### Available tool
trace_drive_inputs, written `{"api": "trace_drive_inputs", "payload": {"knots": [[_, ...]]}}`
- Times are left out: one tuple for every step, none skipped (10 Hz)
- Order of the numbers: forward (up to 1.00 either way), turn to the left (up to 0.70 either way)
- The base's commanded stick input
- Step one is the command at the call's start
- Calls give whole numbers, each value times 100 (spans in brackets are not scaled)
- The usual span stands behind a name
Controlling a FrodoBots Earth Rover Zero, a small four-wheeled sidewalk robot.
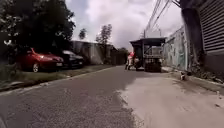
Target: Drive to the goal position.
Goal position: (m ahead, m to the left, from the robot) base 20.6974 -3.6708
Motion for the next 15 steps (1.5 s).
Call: {"api": "trace_drive_inputs", "payload": {"knots": [[70, 0], [70, 0], [70, 0], [70, 0], [70, 0], [70, 0], [70, 0], [70, 0], [70, 0], [70, 0], [70, 0], [70, 0], [70, 0], [70, 1], [70, 2]]}}
